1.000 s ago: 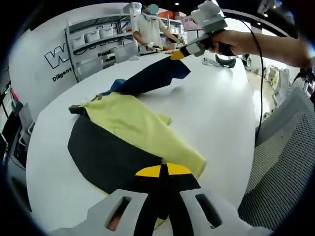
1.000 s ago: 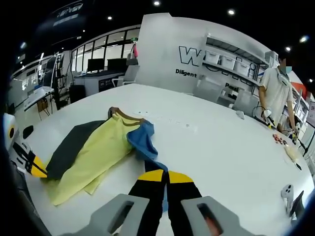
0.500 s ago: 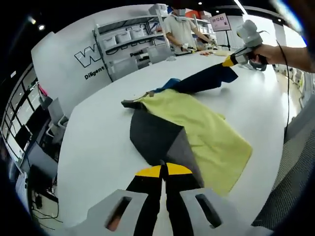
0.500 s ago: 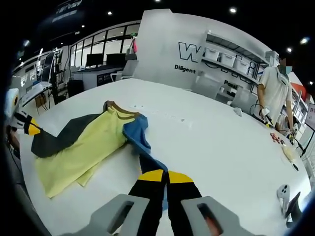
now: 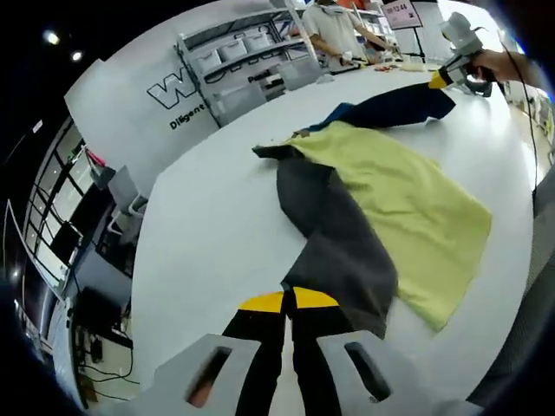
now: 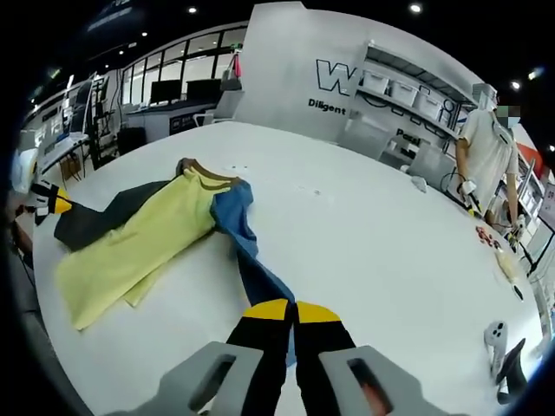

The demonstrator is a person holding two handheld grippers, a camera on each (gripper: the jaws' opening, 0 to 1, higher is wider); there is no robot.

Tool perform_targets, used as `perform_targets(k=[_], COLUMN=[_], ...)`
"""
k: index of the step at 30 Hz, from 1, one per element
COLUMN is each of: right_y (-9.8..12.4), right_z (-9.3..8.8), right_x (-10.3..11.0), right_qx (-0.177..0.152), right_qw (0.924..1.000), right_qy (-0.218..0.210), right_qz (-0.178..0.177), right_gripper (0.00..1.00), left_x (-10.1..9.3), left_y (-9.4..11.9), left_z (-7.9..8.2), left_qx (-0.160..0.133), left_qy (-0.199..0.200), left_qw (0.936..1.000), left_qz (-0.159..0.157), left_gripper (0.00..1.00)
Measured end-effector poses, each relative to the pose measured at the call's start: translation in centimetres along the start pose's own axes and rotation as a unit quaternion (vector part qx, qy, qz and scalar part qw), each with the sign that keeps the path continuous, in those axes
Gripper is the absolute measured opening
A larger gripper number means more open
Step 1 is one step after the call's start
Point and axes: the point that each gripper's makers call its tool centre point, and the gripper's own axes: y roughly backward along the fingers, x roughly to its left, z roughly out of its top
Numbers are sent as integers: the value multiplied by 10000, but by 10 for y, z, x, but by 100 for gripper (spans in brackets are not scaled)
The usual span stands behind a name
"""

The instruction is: Fold the garment on the visible template until the final outline fits inside the template.

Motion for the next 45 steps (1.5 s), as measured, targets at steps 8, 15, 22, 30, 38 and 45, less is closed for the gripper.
perform_targets(k=[8,15,22,30,38,45], right_y=[-2,-8,-13,-15,-15,-13], right_z=[-14,-29,-37,-40,-40,-42], right_x=[-10,-22,-32,-39,-54,-67], right_qx=[193,392,536,675,779,947], right_qw=[9998,9992,9985,9974,9964,9943], right_qy=[-15,27,87,221,270,423], right_qz=[-49,-79,-98,-110,-190,-259], right_gripper=[0,0,0,0,0,0], left_x=[8,34,62,83,96,120], left_y=[-7,-16,-26,-35,-43,-46], left_z=[-15,-27,-31,-44,-46,-53], left_qx=[197,340,372,502,595,657], left_qy=[62,-46,-19,49,-94,48], left_qw=[9998,9993,9985,9965,9938,9899], left_qz=[-52,158,394,665,938,1254], left_gripper=[1,1,1,1,1,1])
